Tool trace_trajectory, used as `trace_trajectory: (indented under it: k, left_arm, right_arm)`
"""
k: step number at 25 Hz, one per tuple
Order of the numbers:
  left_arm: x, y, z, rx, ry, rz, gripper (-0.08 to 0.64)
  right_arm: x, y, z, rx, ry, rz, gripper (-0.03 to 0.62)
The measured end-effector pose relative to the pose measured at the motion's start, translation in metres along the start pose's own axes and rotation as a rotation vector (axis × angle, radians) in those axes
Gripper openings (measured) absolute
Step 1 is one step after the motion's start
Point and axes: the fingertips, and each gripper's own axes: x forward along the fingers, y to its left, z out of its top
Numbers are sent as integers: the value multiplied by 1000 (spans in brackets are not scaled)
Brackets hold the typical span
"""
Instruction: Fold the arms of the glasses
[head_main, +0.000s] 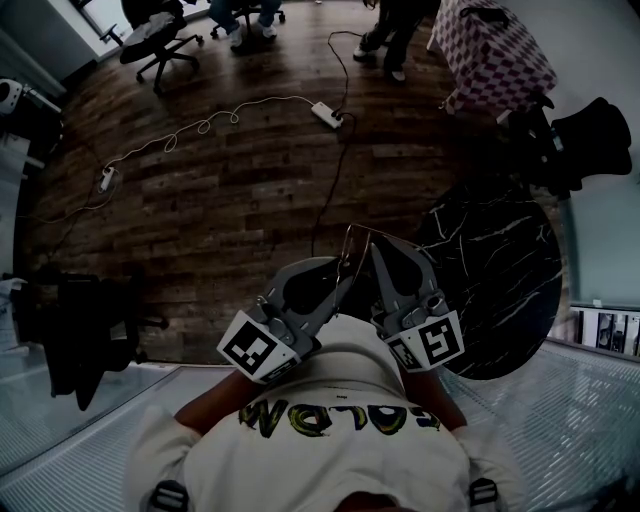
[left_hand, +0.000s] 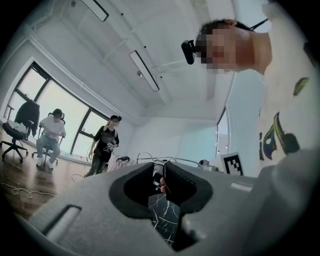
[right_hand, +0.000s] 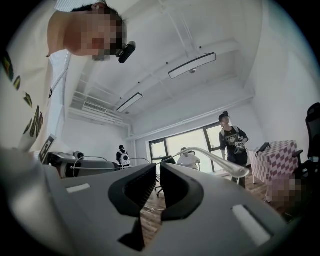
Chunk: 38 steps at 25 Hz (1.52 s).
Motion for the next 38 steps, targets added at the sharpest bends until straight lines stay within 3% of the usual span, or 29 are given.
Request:
trace_trajectory:
  k: [10, 19, 32, 35, 38]
  left_arm:
    - [-8, 20, 7, -9, -28, 79, 80]
    - [-25, 53, 19, -14, -44, 164, 80]
    - [-26, 49, 12, -36, -41, 150, 80]
    - [-26, 47, 9, -45, -31, 142, 80]
    - [-26, 47, 7, -47, -26, 141, 80]
  right_arm:
    - [-4, -3, -5, -3, 13, -6, 25]
    - [-12, -26, -6, -16, 20, -62, 38]
    - [-14, -38, -2, -12, 9, -83, 92]
    - [-13, -37, 1, -8, -4, -80, 90]
    - [-14, -36, 3, -16, -20, -77, 43]
